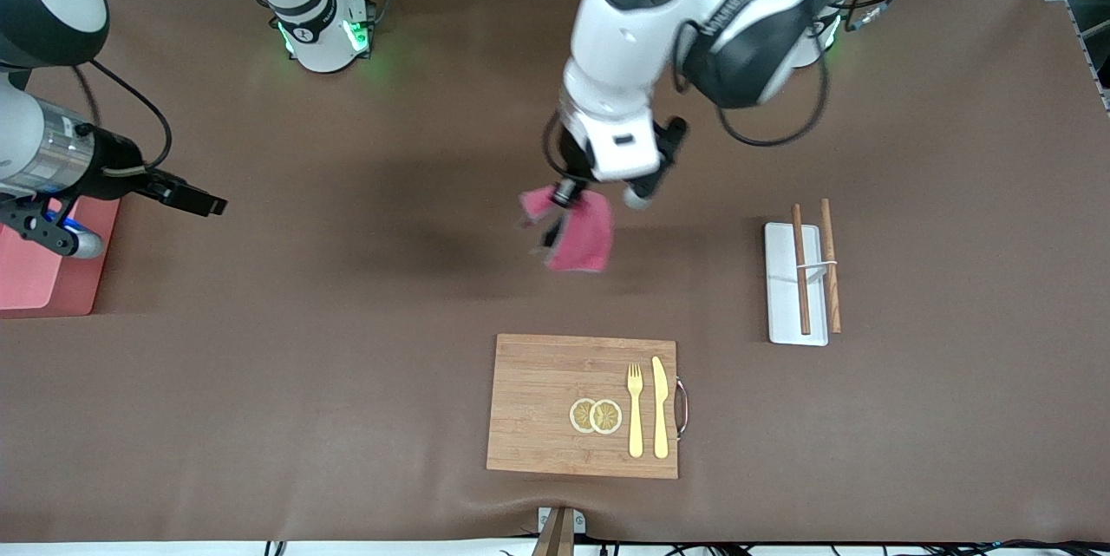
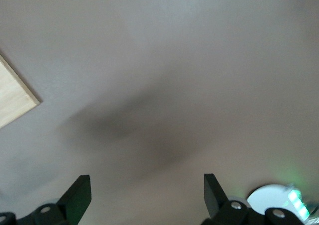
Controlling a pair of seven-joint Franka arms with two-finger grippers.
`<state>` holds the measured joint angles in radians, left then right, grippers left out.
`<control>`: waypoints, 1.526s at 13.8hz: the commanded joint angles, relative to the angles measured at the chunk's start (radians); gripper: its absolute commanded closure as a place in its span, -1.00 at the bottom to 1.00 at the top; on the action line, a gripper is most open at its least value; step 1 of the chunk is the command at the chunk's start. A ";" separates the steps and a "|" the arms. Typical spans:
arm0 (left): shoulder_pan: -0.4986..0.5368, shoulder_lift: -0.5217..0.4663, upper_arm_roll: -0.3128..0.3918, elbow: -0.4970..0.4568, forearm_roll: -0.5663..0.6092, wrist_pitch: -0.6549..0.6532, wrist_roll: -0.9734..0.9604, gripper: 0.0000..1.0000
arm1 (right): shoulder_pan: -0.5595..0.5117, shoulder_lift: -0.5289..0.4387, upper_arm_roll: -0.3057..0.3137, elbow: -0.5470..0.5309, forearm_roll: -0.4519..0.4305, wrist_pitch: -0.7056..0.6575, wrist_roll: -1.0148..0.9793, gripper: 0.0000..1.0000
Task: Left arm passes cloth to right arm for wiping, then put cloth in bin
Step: 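Lift the cloth with the left gripper while the right gripper approaches, then grasp the hanging cloth with the right gripper beside the left gripper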
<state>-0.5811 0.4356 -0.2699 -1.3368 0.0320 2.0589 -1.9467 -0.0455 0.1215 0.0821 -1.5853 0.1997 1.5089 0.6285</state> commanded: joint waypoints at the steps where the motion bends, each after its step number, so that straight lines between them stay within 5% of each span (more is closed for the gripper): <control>1: -0.016 0.041 -0.041 0.022 -0.056 0.169 -0.139 1.00 | -0.004 0.021 -0.002 0.019 0.096 -0.047 0.179 -1.00; 7: -0.081 0.089 -0.037 0.019 -0.093 0.531 -0.363 1.00 | 0.055 0.101 -0.002 0.018 0.377 -0.041 0.698 -1.00; 16: -0.129 0.106 -0.019 0.013 -0.055 0.596 -0.371 1.00 | 0.148 0.181 -0.002 0.011 0.639 0.057 0.918 -0.91; 19: -0.129 0.106 -0.017 0.011 -0.054 0.596 -0.371 1.00 | 0.182 0.193 -0.002 0.010 0.635 0.054 0.915 0.69; 20: -0.129 0.110 -0.017 0.011 -0.052 0.596 -0.371 1.00 | 0.187 0.193 -0.002 0.010 0.635 0.050 0.903 1.00; 21: -0.129 0.111 -0.017 0.010 -0.046 0.596 -0.371 1.00 | 0.190 0.196 -0.002 0.010 0.638 0.056 0.901 1.00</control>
<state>-0.6976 0.5351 -0.2981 -1.3370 -0.0407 2.6382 -2.3005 0.1304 0.3091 0.0846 -1.5871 0.8180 1.5588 1.5187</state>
